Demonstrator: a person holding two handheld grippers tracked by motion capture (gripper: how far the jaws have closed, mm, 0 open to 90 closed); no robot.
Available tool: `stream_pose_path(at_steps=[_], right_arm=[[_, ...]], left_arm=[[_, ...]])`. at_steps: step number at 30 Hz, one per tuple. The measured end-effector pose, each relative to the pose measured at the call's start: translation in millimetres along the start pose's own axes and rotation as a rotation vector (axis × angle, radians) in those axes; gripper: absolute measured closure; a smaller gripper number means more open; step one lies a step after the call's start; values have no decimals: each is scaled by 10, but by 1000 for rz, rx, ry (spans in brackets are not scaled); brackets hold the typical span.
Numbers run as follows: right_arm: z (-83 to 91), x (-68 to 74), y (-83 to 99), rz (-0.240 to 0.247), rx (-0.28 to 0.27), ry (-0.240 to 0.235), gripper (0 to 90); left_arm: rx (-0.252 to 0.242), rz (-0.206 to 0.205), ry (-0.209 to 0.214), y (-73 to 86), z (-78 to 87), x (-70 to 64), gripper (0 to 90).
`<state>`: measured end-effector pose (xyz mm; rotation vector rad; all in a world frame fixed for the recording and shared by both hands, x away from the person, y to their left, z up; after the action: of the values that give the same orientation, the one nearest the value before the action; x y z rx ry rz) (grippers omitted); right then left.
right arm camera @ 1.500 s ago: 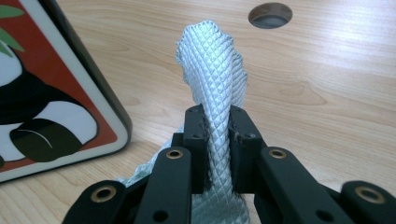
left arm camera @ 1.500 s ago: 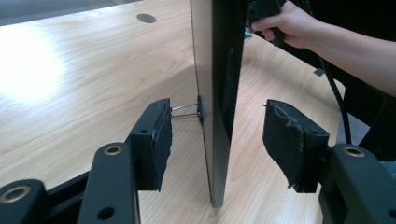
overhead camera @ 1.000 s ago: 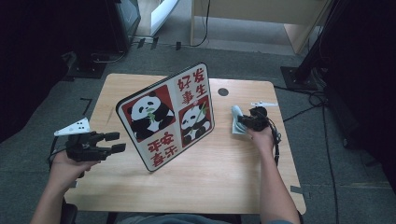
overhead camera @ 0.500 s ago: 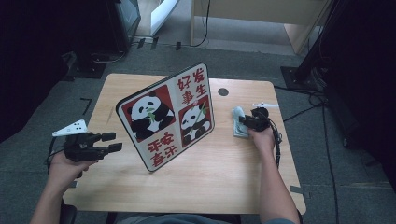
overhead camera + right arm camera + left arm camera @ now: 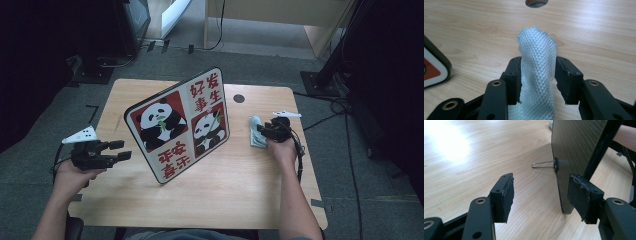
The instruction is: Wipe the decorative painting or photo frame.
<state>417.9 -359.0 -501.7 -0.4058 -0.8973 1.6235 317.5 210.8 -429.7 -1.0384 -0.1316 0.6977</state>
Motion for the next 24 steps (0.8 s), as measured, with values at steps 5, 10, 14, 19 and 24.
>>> stream_pose_path(at_steps=[5,10,14,19,24], right_arm=[[111,64,25,28,-25,-8,550],[222,137,70,33,-38,-20,497],[312,185,118,50,-47,-24,448],[403,221,182,34,-66,-47,401],[455,239,278,54,-53,-37,387]], left_arm=[[8,-7,-16,-11,-60,55,386],[27,-1,-56,-31,-175,109,376],[39,40,-85,-52,-285,159,367],[34,36,-130,-66,-382,249,366],[16,50,-150,-53,-445,329,354]])
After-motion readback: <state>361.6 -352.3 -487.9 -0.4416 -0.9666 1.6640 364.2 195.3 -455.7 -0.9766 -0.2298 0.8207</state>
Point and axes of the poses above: each handheld gripper's, and its own axes: z roughly backward along the jaws, y roughly out of its underside, x roughly to its left, the point moved 2 cm from there along -z, roughly forward along the jaws, and after that the axes turned 3 degrees about -z, right-handed, at the moved point
